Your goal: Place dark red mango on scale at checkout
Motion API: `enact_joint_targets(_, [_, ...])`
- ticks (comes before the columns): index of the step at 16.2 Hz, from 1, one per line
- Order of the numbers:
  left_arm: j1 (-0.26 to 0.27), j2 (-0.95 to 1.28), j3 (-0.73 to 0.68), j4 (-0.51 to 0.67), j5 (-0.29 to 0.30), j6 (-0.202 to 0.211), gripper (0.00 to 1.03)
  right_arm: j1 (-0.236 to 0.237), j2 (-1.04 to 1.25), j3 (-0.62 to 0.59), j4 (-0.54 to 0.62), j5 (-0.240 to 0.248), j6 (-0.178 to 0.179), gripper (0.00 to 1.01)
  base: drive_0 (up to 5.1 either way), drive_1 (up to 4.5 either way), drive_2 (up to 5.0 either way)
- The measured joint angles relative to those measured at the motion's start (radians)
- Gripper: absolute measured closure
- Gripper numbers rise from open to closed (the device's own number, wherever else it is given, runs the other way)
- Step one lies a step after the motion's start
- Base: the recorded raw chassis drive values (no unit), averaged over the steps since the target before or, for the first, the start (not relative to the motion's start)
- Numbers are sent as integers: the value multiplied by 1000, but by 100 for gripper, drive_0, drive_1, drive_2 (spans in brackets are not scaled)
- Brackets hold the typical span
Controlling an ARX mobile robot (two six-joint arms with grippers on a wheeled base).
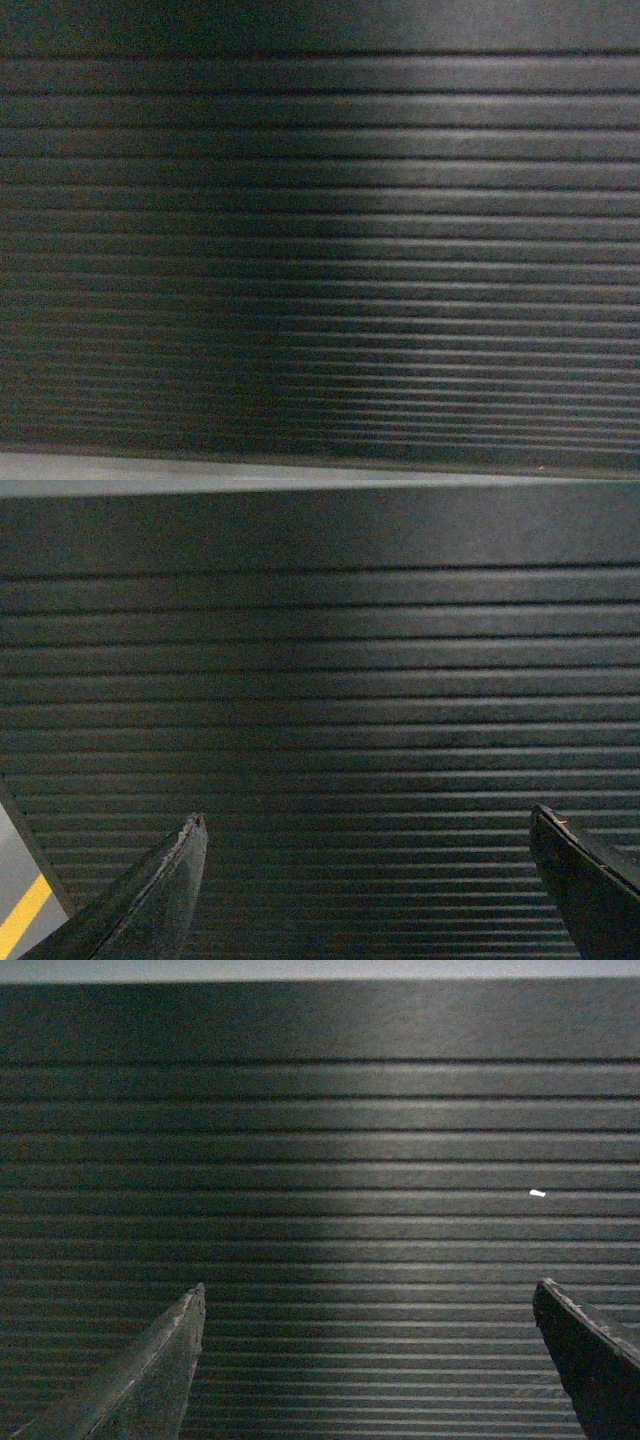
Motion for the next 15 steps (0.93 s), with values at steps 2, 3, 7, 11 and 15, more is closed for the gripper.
enact_joint_targets(2, [0,0,0,1,0,0,5,0,0,0,0,0,-2,3,0,0,0])
enact_joint_targets(3, [0,0,0,0,0,0,5,0,0,0,1,0,0,3,0,0,0])
enact_joint_targets(7, [0,0,0,1,0,0,5,0,0,0,0,0,0,3,0,0,0])
enact_joint_targets(11, [0,0,0,0,0,0,5,0,0,0,0,0,1,3,0,0,0])
enact_joint_targets(15, [0,0,0,1,-2,0,5,0,0,0,1,-2,-1,3,0,0,0])
